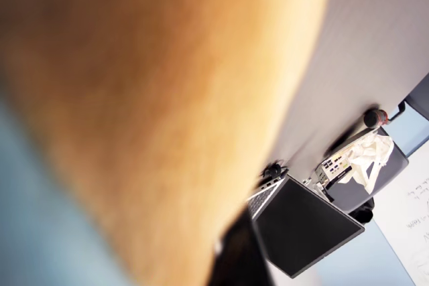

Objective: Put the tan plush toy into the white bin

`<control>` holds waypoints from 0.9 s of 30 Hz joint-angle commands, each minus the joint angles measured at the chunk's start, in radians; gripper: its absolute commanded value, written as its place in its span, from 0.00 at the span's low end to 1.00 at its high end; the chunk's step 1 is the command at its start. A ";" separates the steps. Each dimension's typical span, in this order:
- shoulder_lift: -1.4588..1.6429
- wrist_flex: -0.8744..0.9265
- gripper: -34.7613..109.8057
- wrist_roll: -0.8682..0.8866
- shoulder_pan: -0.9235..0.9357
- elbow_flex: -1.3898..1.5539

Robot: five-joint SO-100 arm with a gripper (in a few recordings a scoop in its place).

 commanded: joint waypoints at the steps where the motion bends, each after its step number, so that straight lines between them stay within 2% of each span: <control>1: 0.002 0.000 0.24 -0.009 0.009 -0.002; 12: 0.020 0.064 0.24 0.046 -0.031 -0.276; 27: 0.224 0.058 0.24 0.046 -0.058 -0.425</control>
